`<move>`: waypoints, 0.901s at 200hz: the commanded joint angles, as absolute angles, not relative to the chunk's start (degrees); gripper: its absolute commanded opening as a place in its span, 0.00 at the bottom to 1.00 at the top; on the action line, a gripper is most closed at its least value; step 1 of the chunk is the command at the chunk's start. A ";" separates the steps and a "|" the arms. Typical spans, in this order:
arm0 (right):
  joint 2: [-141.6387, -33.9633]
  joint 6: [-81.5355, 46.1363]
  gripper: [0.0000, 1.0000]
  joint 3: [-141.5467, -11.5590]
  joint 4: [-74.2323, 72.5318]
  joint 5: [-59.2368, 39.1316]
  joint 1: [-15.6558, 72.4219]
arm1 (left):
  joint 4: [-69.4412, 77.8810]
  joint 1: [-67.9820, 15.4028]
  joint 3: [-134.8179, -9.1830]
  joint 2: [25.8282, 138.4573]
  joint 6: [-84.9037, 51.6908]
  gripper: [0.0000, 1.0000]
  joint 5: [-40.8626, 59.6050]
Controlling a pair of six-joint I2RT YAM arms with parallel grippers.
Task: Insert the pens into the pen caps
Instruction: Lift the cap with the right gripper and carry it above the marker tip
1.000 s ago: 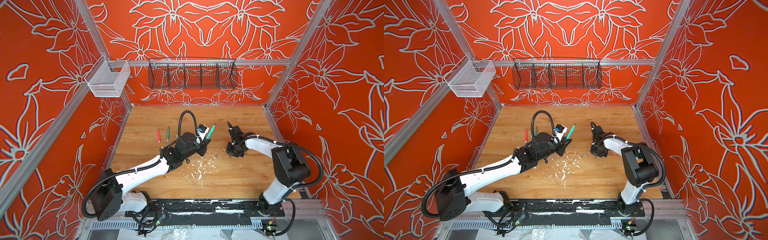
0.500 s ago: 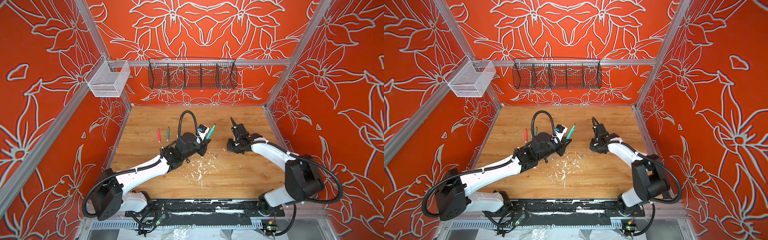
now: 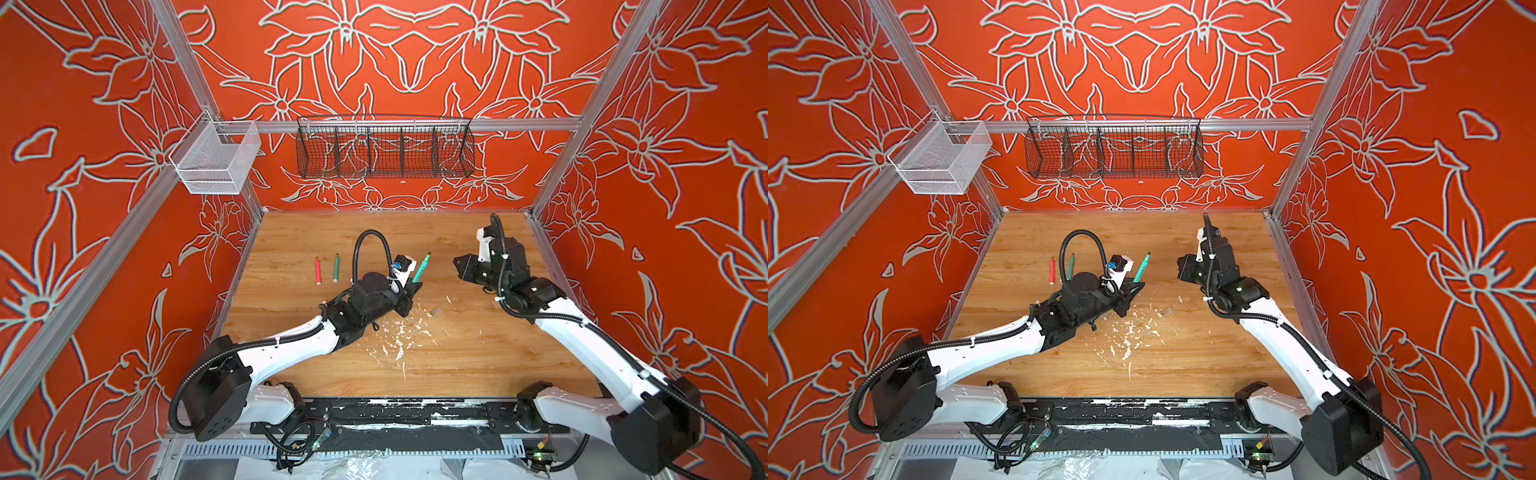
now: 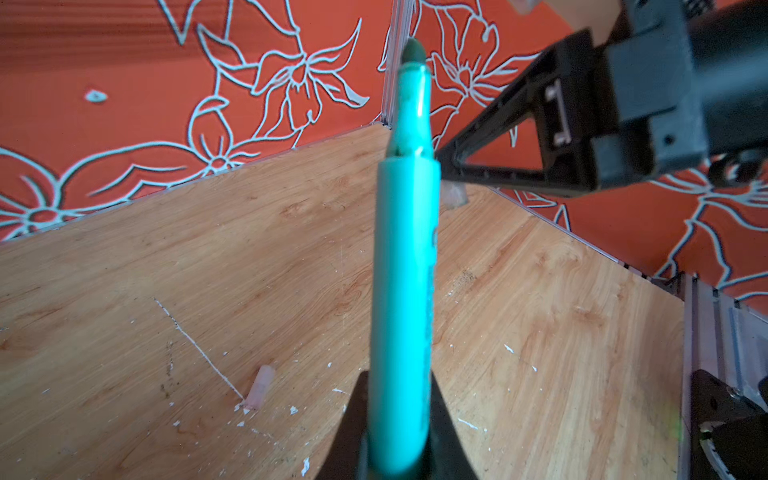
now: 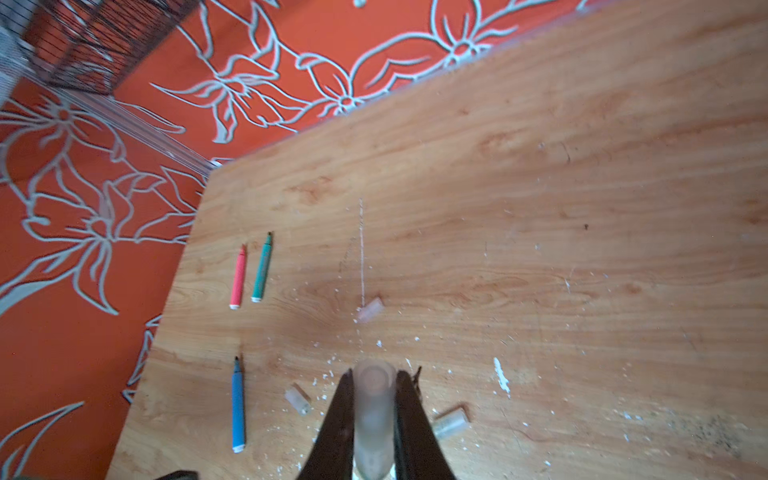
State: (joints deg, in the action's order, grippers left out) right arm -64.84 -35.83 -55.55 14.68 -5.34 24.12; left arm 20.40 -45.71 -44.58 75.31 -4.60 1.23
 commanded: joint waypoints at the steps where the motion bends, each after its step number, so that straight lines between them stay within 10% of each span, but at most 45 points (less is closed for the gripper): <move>1: -61.56 -37.87 0.12 -54.89 5.57 -4.96 24.60 | 22.85 -45.97 -45.44 76.06 -6.53 0.00 3.12; 180: -59.96 -42.25 0.12 -48.29 -14.77 -7.47 30.26 | 22.09 -45.97 -47.02 77.53 -10.32 0.00 9.05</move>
